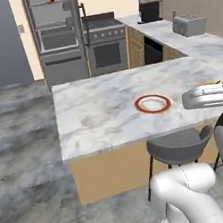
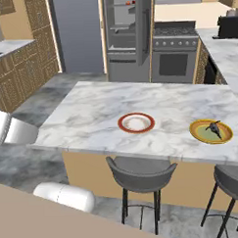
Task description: Transport the fish and squash to the fridge. Place the fish on the rack containing meat and place the squash on the rack containing the vegetable, ensuring meats and vegetables are on different racks.
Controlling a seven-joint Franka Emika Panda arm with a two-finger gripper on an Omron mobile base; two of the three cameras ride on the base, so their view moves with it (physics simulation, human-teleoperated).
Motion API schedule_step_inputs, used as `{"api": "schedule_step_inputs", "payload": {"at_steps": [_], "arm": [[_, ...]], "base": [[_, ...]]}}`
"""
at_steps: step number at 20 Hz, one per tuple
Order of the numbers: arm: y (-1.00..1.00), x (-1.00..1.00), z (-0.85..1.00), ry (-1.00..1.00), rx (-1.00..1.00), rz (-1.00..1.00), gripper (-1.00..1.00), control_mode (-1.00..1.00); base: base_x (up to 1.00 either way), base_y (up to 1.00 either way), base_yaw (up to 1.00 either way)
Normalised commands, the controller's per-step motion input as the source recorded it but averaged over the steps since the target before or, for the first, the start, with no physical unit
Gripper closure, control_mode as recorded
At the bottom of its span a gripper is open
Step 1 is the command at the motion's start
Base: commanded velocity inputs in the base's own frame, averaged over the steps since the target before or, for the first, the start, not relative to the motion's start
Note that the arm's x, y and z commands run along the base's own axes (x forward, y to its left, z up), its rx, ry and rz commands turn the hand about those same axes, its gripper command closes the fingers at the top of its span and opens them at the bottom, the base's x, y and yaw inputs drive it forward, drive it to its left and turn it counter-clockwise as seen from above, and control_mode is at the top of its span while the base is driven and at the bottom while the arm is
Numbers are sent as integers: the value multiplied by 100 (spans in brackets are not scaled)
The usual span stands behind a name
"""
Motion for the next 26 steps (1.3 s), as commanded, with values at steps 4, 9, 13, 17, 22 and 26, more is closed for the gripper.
{"api": "schedule_step_inputs", "payload": {"at_steps": [4, 9, 13, 17, 22, 26], "arm": [[0, 0, 0, 0, 0, 0, -100, 100], [0, 0, 0, 0, 0, 0, -100, 100], [0, 0, 0, 0, 0, 0, -100, 100], [0, 0, 0, 0, 0, 0, -100, 100], [0, 0, 0, 0, 0, 0, -100, 100], [0, 0, 0, 0, 0, 0, -100, 100]], "base": [[-3, -100, 52], [-75, -100, 27], [-82, -98, 3], [6, -93, 1], [95, -71, 11], [100, -1, 0]]}}
